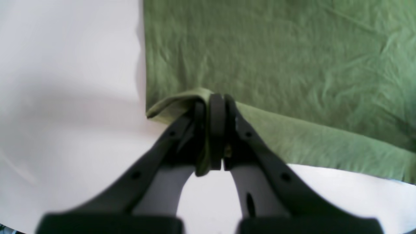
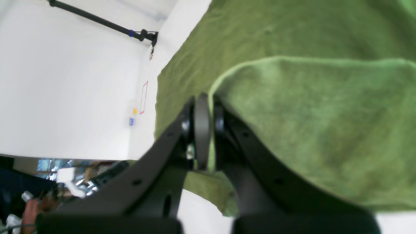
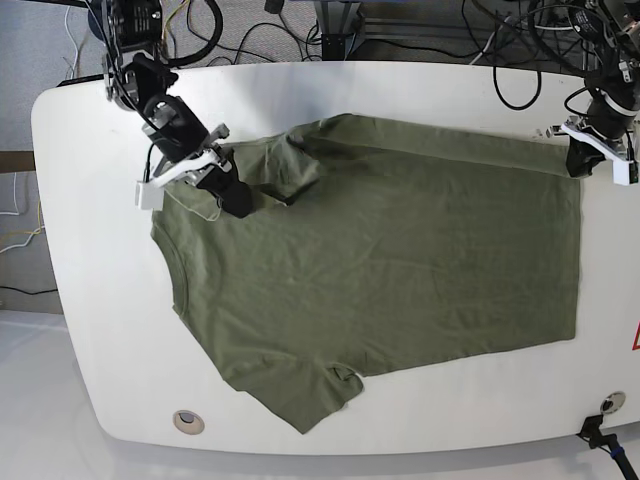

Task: Fold the T-shirt properly
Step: 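Grasp the shirt edge with both grippers and lift it, then drag the grasped edge with both grippers toward the arm bases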

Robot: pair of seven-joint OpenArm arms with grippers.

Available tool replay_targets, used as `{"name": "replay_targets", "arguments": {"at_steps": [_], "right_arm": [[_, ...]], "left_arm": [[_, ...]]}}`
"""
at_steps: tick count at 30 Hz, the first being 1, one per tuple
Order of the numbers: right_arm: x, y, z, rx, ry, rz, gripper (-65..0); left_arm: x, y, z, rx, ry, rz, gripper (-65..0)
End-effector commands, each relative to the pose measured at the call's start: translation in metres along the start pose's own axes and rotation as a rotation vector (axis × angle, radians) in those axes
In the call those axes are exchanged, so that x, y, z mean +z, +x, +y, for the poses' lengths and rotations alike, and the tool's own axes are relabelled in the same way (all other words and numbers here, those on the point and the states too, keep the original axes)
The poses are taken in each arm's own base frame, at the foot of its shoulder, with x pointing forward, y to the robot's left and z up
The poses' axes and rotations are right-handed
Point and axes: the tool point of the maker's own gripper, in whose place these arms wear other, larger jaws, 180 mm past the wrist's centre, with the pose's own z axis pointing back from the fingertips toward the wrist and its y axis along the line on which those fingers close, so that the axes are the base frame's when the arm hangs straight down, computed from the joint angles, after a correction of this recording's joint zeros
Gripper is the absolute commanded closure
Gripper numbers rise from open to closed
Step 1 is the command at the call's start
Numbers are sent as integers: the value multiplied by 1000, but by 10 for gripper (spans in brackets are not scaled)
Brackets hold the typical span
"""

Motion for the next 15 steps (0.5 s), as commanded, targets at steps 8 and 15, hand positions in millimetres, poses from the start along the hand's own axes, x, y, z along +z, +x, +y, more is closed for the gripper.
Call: {"name": "replay_targets", "arguments": {"at_steps": [8,15], "right_arm": [[-37,19,-11,14,16,-2,0],[-60,41,-26,24,-12,-6,0]], "left_arm": [[-14,51,0,18,-19,-141,0],[-33,66,13,72,-26,-158,0]]}}
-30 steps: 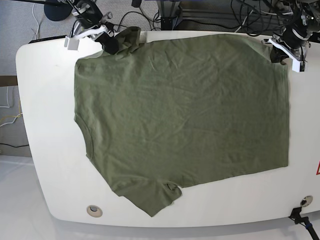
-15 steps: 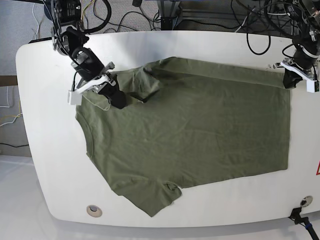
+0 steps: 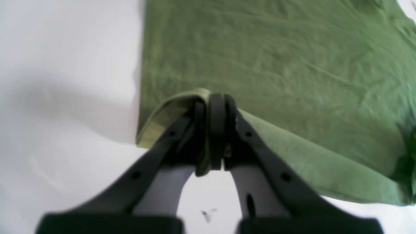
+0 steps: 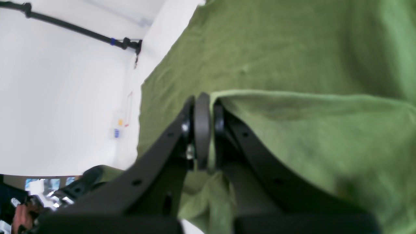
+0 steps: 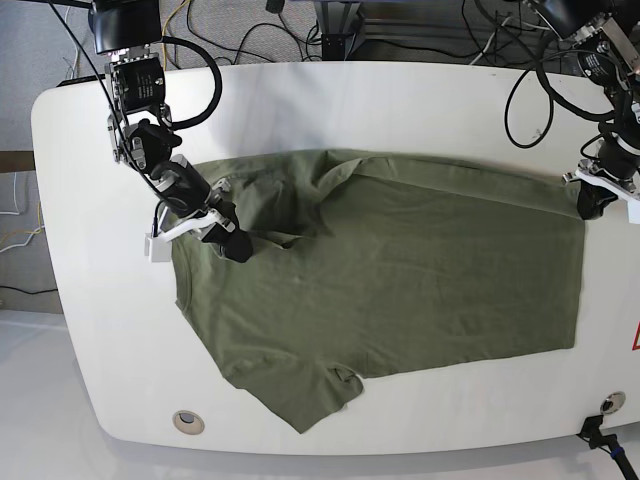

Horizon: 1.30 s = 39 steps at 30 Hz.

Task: Fold the T-shirt properly
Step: 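Drag the grasped edge with both grippers toward the arm bases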

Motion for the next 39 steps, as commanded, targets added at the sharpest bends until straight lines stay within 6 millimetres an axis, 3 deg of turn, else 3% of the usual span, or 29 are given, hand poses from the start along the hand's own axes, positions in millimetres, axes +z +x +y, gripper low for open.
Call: {"name": "replay_targets", "arguments": {"at_steps": [1,11,14,20,27,33,34,37,39], "right_arm": [[-5,13,7,18,32,-12,0],[-28,43,0,22,13,-18,0],[-32,49,-4,17,3,-23,0],[-41,66,-7,11,-8,-41,0],[-47,74,-13,-1,-24,-49,0],[-53,81,-21,-18,-45,-53,0],[-55,82,-27,-29,-59,-52,-83],[-63,85,-38,-32,-96,-10,-387],[-59,92,-41,12,-124,14,-503]], "left_arm": [[-3,21,1,-3,-8,-59,0],[-31,22,20,10,66,-8,0],[-39,32,19,19,63,-25,0],[-61,33,23,64,66,6,0],[-68,48,23,49,84,-7,0],[-85,37,29,110,62,46,0],[-86,37,33,115,66,41,0],[-87,48,48,121,86,-27,-305],[-92,59,49,76,81,-58,-487]]}}
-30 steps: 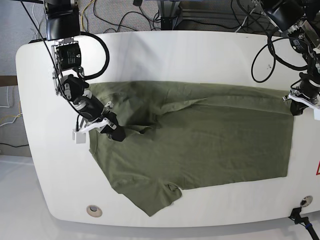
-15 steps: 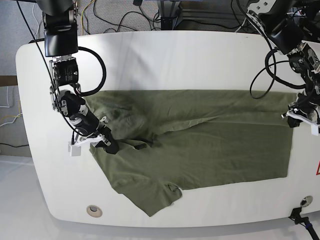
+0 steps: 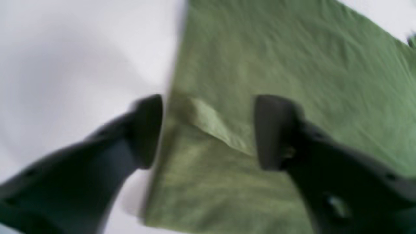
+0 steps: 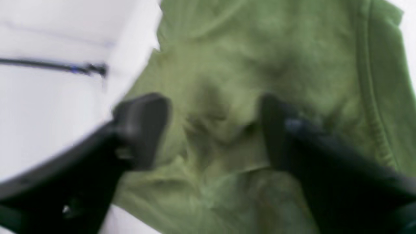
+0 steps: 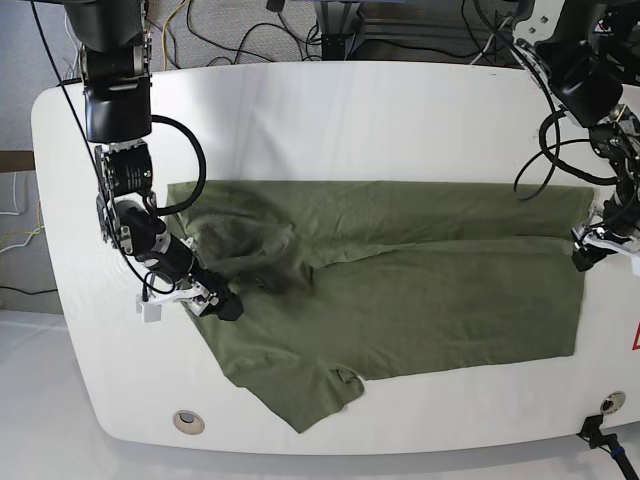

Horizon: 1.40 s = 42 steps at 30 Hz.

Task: Fold the T-shirt properly
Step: 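Drag the grasped edge with both grippers toward the arm bases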

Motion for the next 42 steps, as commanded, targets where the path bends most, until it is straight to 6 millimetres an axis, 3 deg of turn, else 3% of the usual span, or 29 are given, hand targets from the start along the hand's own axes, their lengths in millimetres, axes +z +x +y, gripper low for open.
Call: {"name": "replay_targets", "arguments": {"at_steps": [1,3,6,10,15,18,25,36,39,42], "right_arm": [[10,32,17,73,31,-57,-502],[22,38,17,134,18,-45,-482],[39,35,22,236,6,-5,-473],[70,26,16,475,-78,15,-473],[92,-2,-10,685,-211,63,-473],[103,-7,-37,727,-303,69,-473],[99,-20,-65,788,-362,71,-473],[87,-54,-96,833,-397,139,-456],[84,-61,-100,814,-397,152,-297],[84,-64,-107,800,-399,155,-34]], "left_arm": [[2,40,-2,-76,-12,-98,-541],[6,56,-1,-135,-8,-142,-577],[20,63,15,-201,22,-183,-577],[44,64,12,-309,38,-227,-577],[60,37,-18,-470,-40,-245,-577],[60,7,-31,-560,-79,-198,-577],[60,-30,-29,-630,-54,-146,-577],[62,-42,-22,-627,-49,-114,-577],[62,-42,-22,-627,-47,-114,-577],[62,-41,-22,-629,-46,-114,-577]]}}
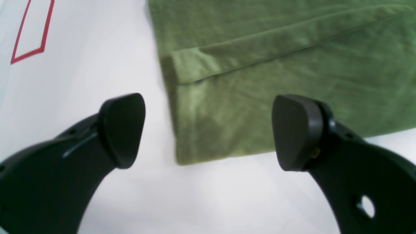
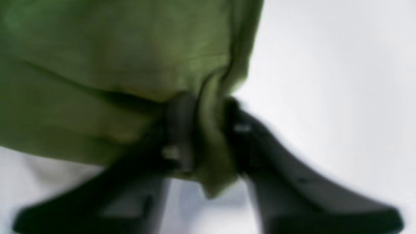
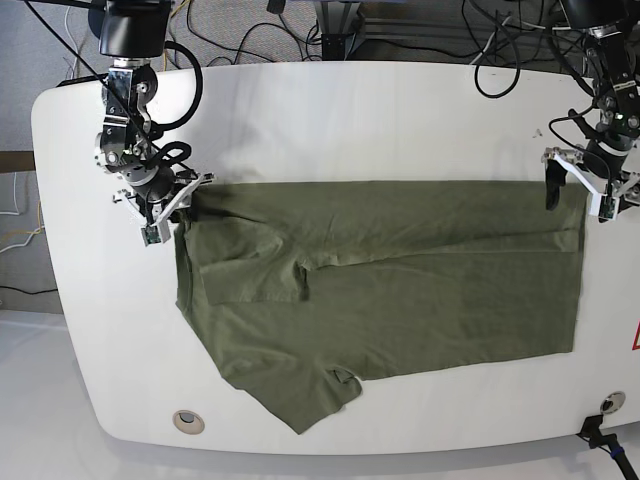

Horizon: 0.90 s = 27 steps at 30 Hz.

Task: Fold the T-shirt properly
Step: 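Drag the grasped edge with both grippers toward the arm bases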

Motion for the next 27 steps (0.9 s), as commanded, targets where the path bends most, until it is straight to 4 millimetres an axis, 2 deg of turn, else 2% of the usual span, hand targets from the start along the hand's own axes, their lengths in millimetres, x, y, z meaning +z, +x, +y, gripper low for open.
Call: {"name": "replay_targets", "arguments": {"at_steps": [1,3,6,8,13,15,19,22,27], "right_arm": [[-1,-7,-5,8,-9,30,0],[-2,-12,-7,2,-10,44,0],[-2,-13,-7,0,-10,45,0],[-1,-18,-7,-1,-10,54,0],[-1,-19,-7,0,-11,57,0],[-1,-19,-6,-2,-8,57,0],[-1,-19,-5,-3,-6,55,0],[-1,-19,-4,-5,-5,55,0],[-1,-19,-4,-4,-5,54,0]], "left_arm": [[2,17,11,-13,20,-52,-577],[1,16,12,-10,21,-48,-577],[-3,0,14,19,23,-10,-577],[-5,0,23,39,43,-13,-577],[-10,-32,26,96,48,60,-577],[-16,-30,29,113,52,58,-577],[-24,-53,30,170,53,110,-570],[-30,-57,32,199,56,122,-447],[-33,-56,32,209,55,119,-124]]}}
